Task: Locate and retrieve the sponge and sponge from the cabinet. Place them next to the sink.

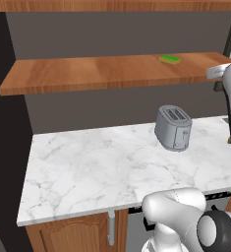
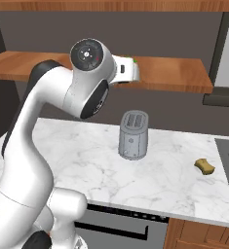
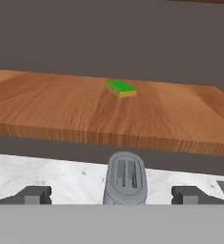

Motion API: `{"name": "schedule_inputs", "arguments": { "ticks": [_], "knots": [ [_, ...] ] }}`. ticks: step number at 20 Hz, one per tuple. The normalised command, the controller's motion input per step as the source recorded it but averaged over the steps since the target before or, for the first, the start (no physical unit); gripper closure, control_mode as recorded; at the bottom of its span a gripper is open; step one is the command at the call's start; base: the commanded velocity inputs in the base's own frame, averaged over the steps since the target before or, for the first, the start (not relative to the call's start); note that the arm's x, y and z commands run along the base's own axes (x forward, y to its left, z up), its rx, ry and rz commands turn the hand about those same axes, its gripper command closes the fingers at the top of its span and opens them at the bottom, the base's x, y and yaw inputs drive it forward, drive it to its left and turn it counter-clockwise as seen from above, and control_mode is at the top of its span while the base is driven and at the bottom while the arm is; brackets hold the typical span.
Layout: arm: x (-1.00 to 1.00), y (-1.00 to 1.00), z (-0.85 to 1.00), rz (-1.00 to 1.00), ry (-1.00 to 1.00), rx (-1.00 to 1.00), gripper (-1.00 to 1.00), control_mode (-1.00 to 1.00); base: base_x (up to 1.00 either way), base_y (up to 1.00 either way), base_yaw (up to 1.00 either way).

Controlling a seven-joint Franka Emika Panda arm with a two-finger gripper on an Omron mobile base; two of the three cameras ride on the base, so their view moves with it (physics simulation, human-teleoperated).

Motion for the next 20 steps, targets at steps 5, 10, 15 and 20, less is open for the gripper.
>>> {"name": "schedule_inputs", "arguments": {
  "ticks": [5,10,15,20],
  "knots": [
    [0.42,0.17,-0.02,0.09,0.0,-0.02,-1.0,-1.0,0.0,0.0,0.0],
    [0.5,0.13,0.0,0.08,0.0,-0.01,-1.0,-1.0,0.0,0.0,0.0],
    [0.6,0.07,0.0,0.09,0.0,0.0,-1.0,-1.0,0.0,0.0,0.0],
    [0.6,0.05,0.0,0.07,0.0,-0.04,-1.0,-1.0,0.0,0.0,0.0]
  ]
}}
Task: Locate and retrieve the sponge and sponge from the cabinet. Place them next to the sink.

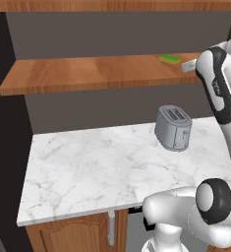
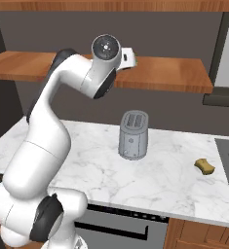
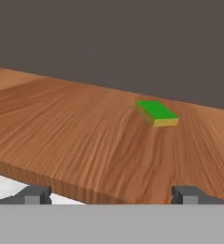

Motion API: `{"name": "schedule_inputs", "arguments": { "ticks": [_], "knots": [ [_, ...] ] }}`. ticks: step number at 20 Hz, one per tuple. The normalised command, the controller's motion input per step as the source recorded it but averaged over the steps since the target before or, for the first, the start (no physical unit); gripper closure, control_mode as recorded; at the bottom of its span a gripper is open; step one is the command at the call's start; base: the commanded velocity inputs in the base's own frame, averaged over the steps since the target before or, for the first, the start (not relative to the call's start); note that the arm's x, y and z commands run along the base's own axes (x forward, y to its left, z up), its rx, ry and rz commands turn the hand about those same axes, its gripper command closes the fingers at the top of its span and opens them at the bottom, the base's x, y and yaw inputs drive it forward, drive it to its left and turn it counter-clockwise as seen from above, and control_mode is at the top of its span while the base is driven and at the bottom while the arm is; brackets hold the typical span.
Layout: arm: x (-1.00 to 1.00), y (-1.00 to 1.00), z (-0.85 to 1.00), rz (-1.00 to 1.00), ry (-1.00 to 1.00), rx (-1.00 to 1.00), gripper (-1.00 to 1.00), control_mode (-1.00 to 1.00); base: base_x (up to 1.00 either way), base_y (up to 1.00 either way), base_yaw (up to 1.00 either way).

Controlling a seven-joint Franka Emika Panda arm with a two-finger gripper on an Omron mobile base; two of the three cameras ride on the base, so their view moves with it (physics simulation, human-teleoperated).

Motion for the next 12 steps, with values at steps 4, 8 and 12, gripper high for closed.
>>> {"name": "schedule_inputs", "arguments": {
  "ticks": [4,8,12],
  "knots": [
    [0.58,0.0,0.01,0.03,0.06,-0.1,-1.0,-1.0,0.0,0.0,0.0],
    [0.6,-0.03,0.01,-0.01,0.03,-0.1,-1.0,-1.0,0.0,0.0,0.0],
    [0.44,-0.06,0.0,-0.05,0.0,-0.03,-1.0,-1.0,0.0,0.0,0.0]
  ]
}}
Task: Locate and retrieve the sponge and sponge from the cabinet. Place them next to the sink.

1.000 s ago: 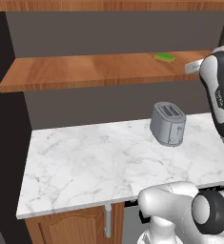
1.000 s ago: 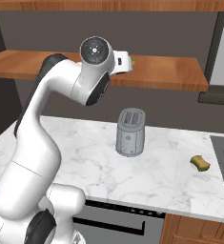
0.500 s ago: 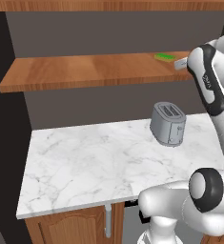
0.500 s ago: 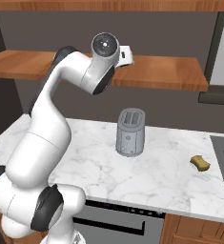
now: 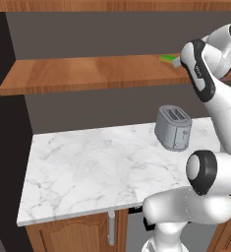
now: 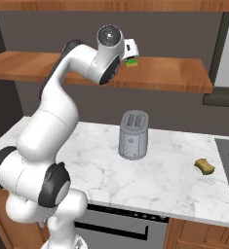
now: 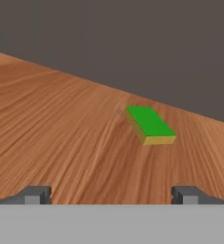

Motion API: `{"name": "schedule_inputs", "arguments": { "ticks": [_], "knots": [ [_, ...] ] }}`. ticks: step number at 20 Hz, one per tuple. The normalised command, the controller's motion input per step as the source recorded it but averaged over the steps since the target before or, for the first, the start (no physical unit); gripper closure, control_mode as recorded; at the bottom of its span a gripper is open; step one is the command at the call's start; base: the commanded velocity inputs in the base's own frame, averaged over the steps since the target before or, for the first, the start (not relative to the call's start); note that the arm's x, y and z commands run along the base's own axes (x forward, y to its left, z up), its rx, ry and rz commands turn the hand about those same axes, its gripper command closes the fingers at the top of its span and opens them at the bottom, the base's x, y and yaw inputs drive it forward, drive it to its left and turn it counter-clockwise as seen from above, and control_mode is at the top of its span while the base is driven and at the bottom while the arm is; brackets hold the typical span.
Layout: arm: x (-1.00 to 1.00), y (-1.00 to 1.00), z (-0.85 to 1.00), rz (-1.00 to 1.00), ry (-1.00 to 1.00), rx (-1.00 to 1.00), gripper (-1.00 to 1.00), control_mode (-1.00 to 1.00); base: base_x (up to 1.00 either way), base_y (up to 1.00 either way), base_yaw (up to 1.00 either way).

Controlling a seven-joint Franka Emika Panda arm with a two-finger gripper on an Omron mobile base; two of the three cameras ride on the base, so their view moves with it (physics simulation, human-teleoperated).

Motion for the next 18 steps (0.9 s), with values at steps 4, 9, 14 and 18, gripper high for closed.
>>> {"name": "schedule_inputs", "arguments": {
  "ticks": [4,9,14,18],
  "knots": [
    [0.29,-0.03,-0.03,-0.08,-0.01,0.0,-1.0,-1.0,0.0,0.0,0.0],
    [0.12,-0.02,0.0,-0.05,-0.02,0.01,-1.0,-1.0,0.0,0.0,0.0],
    [0.27,-0.16,-0.1,-0.08,0.01,0.0,-1.0,-1.0,0.0,0.0,0.0],
    [0.18,-0.06,-0.03,-0.02,0.01,0.0,-1.0,-1.0,0.0,0.0,0.0]
  ]
}}
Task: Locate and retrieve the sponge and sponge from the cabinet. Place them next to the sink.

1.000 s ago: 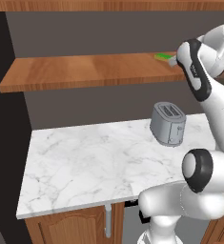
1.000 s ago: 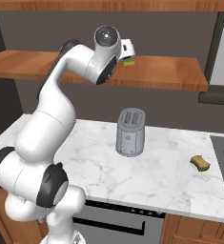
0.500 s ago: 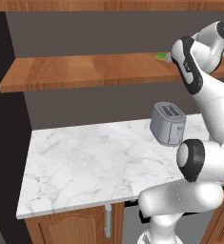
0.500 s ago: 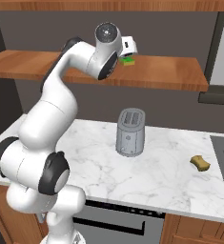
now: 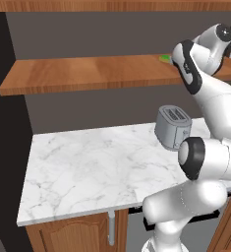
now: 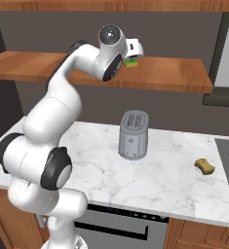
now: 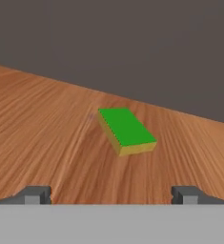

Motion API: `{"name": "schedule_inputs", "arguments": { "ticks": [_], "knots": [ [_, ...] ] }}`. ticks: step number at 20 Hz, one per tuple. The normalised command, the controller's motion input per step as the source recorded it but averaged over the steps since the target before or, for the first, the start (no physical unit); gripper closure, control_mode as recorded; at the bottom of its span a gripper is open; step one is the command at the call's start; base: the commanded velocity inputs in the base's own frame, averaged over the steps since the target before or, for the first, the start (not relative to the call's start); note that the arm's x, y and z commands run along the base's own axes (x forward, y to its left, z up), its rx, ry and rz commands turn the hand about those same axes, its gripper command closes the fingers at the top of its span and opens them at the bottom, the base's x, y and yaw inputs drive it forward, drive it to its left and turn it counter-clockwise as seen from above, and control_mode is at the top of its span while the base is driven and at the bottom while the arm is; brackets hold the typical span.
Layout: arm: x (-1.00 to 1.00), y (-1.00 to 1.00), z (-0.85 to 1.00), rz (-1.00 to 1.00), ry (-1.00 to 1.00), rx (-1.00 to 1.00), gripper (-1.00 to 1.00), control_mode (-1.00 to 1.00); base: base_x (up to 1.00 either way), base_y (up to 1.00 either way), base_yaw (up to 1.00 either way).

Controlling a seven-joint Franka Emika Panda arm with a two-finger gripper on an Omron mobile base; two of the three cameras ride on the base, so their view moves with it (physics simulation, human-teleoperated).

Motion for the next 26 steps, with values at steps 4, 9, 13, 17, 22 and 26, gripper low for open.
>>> {"name": "schedule_inputs", "arguments": {
  "ticks": [4,9,13,17,22,26],
  "knots": [
    [0.28,-0.05,-0.02,0.0,0.01,0.0,-1.0,-1.0,0.0,0.0,0.0],
    [0.41,-0.12,-0.09,0.0,0.04,0.0,-1.0,-1.0,0.0,0.0,0.0],
    [0.33,-0.13,-0.07,0.0,0.02,0.0,-1.0,-1.0,0.0,0.0,0.0],
    [0.35,-0.14,-0.01,0.0,0.0,0.02,-1.0,-1.0,0.0,0.0,0.0],
    [0.26,-0.12,-0.01,0.0,0.0,0.02,-1.0,-1.0,0.0,0.0,0.0],
    [0.05,0.0,-0.08,0.0,0.02,0.0,-1.0,-1.0,0.0,0.0,0.0]
  ]
}}
